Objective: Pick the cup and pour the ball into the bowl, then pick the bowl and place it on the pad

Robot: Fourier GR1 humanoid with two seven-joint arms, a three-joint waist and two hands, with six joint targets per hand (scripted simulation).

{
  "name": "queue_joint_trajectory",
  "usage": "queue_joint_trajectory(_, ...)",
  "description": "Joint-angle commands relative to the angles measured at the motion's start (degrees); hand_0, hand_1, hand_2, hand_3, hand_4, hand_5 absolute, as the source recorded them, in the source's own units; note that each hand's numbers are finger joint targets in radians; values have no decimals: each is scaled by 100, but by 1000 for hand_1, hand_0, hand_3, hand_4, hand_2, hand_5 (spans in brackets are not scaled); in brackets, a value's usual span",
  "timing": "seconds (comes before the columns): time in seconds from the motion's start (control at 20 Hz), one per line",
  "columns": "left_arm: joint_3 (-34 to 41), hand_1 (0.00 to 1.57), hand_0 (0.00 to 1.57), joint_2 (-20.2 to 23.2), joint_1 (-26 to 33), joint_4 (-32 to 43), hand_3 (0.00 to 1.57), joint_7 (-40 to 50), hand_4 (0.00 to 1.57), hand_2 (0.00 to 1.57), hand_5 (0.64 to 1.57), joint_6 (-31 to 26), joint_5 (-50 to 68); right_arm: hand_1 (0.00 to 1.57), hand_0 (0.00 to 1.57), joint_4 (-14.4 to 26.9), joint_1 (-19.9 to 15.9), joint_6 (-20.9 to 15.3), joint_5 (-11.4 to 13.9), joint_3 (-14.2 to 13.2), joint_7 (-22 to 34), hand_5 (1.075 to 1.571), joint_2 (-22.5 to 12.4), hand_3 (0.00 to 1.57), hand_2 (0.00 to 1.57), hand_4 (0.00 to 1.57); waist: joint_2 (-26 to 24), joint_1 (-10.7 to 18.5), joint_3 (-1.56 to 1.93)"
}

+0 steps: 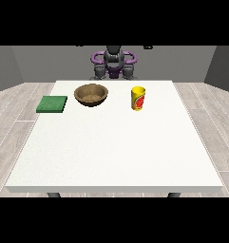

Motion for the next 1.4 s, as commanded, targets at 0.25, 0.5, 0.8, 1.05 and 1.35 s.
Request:
queue_joint_trajectory(0.25,381,0,0,96,-557,1031,0,-2223,570,0,1520,-173,-130,0,0,429,-640,165,-25,-197,-1351,1545,71,0,0,702,1967,-157,-1)
queue_joint_trajectory(0.5,693,0,0,356,-511,1875,0,-3094,481,0,1483,-579,64,0,0,874,-660,530,-409,-662,-1783,1548,-211,0,0,685,2161,-117,0)
queue_joint_trajectory(0.8,890,0,0,444,-772,3408,0,-3957,41,0,1457,-788,47,0,0,978,-635,699,-525,-673,-1694,1560,-325,0,0,671,2087,-237,-1)
queue_joint_trajectory(1.05,976,0,0,538,-1170,4297,0,-4158,108,0,1436,-903,54,0,0,1459,-756,728,-509,-833,-2047,1559,-360,0,0,665,1987,-173,-1)
queue_joint_trajectory(1.35,1069,0,0,343,-1208,5154,0,-4983,189,0,1423,-661,-36,0,0,1863,-671,1352,-982,-1266,-2304,1563,-787,0,0,671,2001,-336,0)
